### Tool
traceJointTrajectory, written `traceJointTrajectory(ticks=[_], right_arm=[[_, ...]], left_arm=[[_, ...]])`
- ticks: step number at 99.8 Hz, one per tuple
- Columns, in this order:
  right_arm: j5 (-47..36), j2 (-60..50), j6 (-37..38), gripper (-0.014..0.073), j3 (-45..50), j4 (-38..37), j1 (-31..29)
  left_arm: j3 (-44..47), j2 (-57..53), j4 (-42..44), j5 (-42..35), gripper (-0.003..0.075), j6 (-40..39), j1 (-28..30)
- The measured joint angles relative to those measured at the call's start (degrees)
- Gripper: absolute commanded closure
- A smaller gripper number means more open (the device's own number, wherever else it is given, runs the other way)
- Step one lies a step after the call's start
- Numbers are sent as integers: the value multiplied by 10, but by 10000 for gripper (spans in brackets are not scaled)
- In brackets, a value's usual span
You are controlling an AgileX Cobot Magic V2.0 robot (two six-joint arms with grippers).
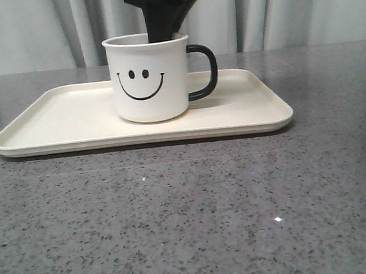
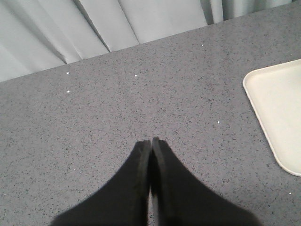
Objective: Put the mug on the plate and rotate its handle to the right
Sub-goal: 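Lower the mug onto the tray, open the right gripper, withdraw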
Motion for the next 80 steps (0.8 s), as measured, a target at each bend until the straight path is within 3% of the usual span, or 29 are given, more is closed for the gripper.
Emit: traceJointTrajectory(ticks=[35,68,80], right_arm=[[-9,-40,26,399,-106,7,0],[-22,-201,67,404,-140,11,-2],[-22,-258,78,442,-143,11,-19]], left_arm=[[0,0,0,0,740,0,0],[0,0,0,0,740,0,0],[0,0,0,0,740,0,0]])
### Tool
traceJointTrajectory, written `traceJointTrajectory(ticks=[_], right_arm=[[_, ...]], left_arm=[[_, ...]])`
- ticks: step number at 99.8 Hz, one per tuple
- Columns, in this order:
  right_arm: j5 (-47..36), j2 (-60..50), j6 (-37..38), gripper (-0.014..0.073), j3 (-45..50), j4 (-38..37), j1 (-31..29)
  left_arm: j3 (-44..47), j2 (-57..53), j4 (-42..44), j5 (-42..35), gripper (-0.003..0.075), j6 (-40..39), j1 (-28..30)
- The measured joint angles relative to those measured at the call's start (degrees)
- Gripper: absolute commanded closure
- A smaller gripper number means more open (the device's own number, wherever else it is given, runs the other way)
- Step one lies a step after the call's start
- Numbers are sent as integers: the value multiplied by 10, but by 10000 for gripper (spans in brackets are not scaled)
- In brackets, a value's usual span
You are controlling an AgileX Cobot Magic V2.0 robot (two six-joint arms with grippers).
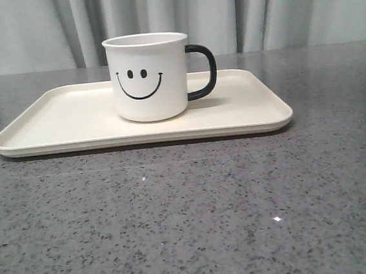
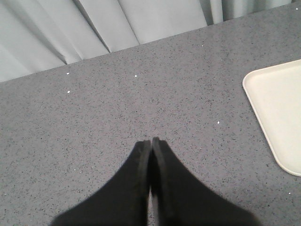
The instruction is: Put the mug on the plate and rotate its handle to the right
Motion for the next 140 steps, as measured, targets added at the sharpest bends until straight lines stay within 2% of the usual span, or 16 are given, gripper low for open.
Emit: traceJointTrajectory(ticks=[33,51,55,65,89,112,124,140], right_arm=[[23,-155,23,562,21,-23,-79],[3,-253,53,696,100,-79,-90],[-6,-275,65,720,131,-101,-90],[-44,-353,103,710,225,-154,-90],[-166,-565,214,710,534,-255,-90],[-196,-718,252,710,789,-286,-90],[-208,-767,255,710,869,-286,-90],[-214,-786,256,713,916,-286,-90]], left_arm=[[0,0,0,-2,740,0,0],[0,0,0,-15,740,0,0],[0,0,0,-18,740,0,0],[0,0,-4,-24,740,0,0],[0,0,-26,-56,740,-1,0],[0,0,-36,-89,740,-1,0],[0,0,-37,-97,740,-1,0],[0,0,-38,-106,740,-1,0]])
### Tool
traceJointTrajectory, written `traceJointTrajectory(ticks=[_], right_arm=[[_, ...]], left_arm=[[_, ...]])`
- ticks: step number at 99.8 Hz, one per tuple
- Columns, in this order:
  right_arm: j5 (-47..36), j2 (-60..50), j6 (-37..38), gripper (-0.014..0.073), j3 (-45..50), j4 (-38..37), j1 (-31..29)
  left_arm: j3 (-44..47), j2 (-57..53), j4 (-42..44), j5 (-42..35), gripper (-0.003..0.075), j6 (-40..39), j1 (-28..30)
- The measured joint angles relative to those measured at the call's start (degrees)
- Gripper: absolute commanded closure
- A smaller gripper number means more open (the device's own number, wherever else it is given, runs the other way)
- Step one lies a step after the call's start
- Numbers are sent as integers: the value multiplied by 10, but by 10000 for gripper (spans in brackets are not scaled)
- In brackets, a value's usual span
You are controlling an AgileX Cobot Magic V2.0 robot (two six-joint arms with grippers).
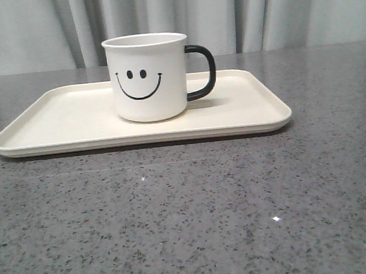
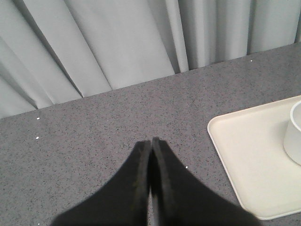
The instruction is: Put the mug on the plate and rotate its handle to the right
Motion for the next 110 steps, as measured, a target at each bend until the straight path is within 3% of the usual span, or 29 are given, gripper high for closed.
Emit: traceJointTrajectory(ticks=[86,99,110], right_arm=[[-4,0,0,713,45,0,0],[-4,0,0,713,45,0,0],[-4,0,0,713,45,0,0]], left_arm=[[2,-1,-16,0,740,0,0],[50,-30,-12,-62,740,2,27],[144,-86,-7,-185,740,3,73]])
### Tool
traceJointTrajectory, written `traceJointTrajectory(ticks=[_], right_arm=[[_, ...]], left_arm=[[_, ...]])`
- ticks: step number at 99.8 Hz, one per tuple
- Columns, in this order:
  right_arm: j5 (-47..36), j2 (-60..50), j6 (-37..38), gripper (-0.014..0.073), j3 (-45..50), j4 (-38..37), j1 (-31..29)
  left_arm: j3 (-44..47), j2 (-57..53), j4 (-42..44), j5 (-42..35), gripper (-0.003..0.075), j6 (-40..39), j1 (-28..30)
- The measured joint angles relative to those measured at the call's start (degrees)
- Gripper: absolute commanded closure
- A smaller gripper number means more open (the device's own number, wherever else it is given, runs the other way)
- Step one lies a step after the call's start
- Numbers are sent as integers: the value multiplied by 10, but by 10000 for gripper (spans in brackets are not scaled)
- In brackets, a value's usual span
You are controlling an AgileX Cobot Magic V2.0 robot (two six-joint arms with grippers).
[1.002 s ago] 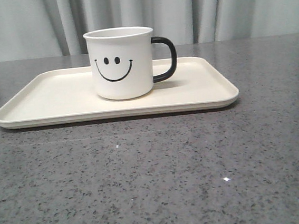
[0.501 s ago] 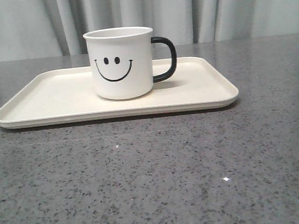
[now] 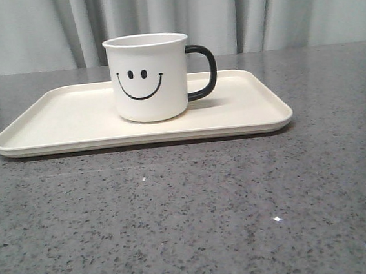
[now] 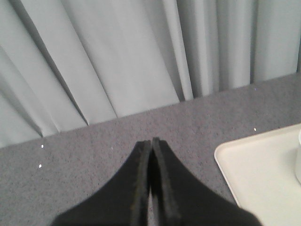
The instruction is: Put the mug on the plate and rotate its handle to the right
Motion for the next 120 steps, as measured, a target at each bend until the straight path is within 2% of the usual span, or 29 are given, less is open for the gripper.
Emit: traceJointTrajectory(ticks=[20,32,50,69,120], right_arm=[[0,0,0,713,0,0,0],[0,0,0,713,0,0,0],[0,0,0,713,0,0,0],[0,0,0,713,0,0,0],[0,0,0,713,0,0,0]], left_arm=[[255,-127,-9,-263,740,-1,75],[381,-204,-48,-348,740,-3,104],[506,-289,-99,-384,740,-4,125],[578,-342,-134,-427,740,-4,139],[580,-350,-125,-433,740,-4,140]])
